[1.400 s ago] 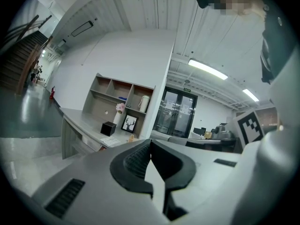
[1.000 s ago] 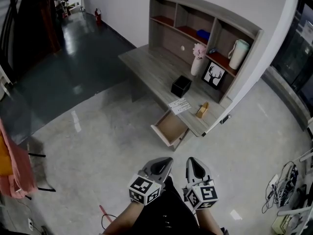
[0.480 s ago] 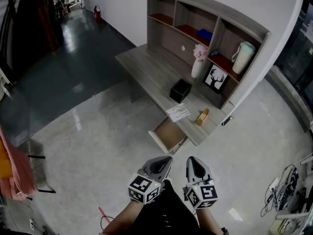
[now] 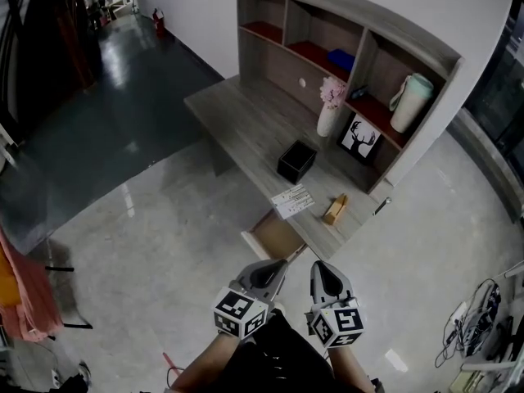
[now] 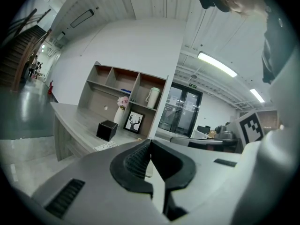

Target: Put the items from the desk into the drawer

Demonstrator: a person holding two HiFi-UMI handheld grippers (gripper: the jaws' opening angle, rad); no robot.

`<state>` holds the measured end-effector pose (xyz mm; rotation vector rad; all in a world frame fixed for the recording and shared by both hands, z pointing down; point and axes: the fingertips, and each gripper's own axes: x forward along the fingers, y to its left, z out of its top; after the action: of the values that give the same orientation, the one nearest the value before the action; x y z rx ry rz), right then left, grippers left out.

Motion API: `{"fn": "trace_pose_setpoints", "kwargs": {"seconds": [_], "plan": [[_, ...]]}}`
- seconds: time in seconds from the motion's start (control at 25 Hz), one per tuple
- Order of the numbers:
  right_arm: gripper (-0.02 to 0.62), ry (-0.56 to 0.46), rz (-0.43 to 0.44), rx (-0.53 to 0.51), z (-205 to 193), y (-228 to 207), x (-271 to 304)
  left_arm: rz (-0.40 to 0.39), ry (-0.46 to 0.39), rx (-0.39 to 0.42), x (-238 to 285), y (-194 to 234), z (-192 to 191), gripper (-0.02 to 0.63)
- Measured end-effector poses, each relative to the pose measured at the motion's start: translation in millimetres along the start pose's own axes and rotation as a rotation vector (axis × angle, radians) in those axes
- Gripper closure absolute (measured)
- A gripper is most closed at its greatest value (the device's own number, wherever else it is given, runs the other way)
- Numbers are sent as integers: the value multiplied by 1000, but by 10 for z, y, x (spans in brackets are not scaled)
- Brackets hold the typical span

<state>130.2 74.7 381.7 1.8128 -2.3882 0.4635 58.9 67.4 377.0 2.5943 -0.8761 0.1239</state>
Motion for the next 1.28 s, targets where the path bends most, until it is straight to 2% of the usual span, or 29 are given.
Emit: {"fn": "trace_pose_setpoints", "kwargs": {"seconds": [0.28, 0.6, 0.96, 1.28], "plan": [[586, 16, 7, 10, 25, -251, 290, -4, 20, -14, 354, 147, 31, 595], [586, 38, 50, 26, -6, -353, 615, 51, 42, -16, 568, 439, 14, 595], [586, 54, 139, 36, 16, -177, 947, 107, 29, 0, 662, 713, 132, 595], [586, 65, 170, 75, 70, 38, 1166, 91, 37, 27, 671, 888, 269, 595]]}}
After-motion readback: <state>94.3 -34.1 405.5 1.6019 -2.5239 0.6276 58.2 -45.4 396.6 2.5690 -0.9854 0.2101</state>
